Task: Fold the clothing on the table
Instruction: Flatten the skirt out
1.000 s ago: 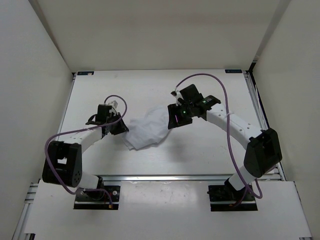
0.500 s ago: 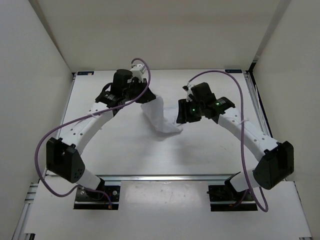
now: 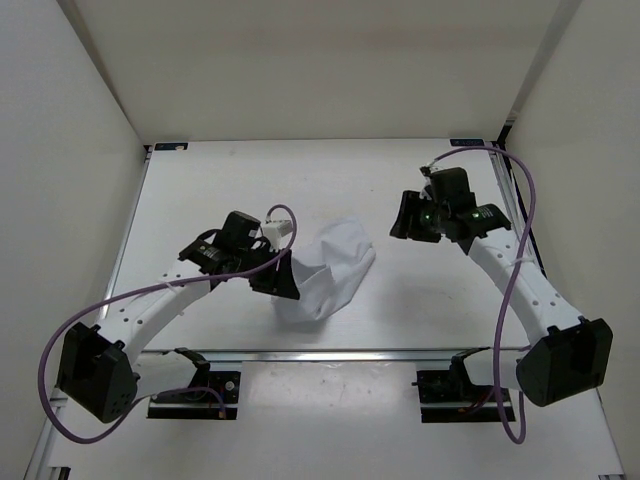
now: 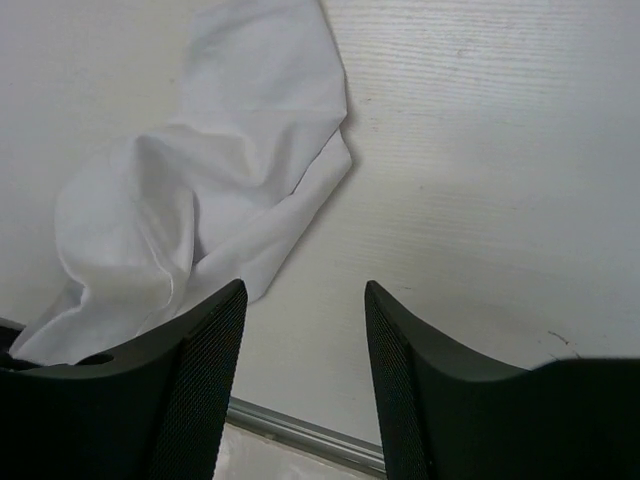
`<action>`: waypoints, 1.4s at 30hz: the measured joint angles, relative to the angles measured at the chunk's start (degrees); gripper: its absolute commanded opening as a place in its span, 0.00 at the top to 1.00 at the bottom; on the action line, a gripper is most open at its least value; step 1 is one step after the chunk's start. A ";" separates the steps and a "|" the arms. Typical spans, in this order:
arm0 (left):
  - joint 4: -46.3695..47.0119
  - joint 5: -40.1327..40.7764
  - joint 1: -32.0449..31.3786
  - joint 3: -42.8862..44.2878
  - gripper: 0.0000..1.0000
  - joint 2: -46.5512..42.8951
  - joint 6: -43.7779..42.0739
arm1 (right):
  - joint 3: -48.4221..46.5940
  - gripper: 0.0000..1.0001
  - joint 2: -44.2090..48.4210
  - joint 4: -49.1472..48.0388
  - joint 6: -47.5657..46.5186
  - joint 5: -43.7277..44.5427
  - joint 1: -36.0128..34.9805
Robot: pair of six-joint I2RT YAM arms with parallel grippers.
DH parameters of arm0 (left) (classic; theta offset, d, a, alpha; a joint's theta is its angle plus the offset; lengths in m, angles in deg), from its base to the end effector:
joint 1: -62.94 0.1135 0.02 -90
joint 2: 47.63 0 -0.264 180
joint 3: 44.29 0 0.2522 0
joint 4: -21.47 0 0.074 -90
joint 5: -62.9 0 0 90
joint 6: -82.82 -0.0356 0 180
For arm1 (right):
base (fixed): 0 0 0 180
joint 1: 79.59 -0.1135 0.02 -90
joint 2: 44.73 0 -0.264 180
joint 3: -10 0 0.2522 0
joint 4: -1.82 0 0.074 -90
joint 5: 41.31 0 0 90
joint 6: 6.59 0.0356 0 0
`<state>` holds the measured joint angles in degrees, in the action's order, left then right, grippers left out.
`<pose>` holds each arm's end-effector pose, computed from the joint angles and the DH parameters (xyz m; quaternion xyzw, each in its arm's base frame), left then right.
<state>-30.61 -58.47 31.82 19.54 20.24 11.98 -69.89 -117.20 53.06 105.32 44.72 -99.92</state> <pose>0.1876 -0.1349 0.2536 0.1743 0.9078 -0.3533 0.1441 0.2519 0.0960 0.3220 -0.0009 0.9194 0.1709 0.3541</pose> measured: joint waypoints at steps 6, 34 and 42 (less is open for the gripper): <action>-9.05 8.81 1.07 1.64 0.28 -0.46 -3.06 | 0.44 0.44 -3.08 -1.36 0.42 -2.38 -4.68; 2.14 19.61 15.32 -2.67 0.30 -0.70 2.16 | -16.28 0.84 -42.36 6.29 -5.20 -12.39 -16.90; 3.52 19.12 11.78 -3.91 0.31 -0.55 3.65 | -22.25 0.83 -48.78 10.78 -7.56 -11.02 -8.46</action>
<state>-27.09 -39.35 43.60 15.62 19.70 15.63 -92.14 -165.98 63.83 97.76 33.70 -108.38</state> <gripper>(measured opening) 0.698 0.162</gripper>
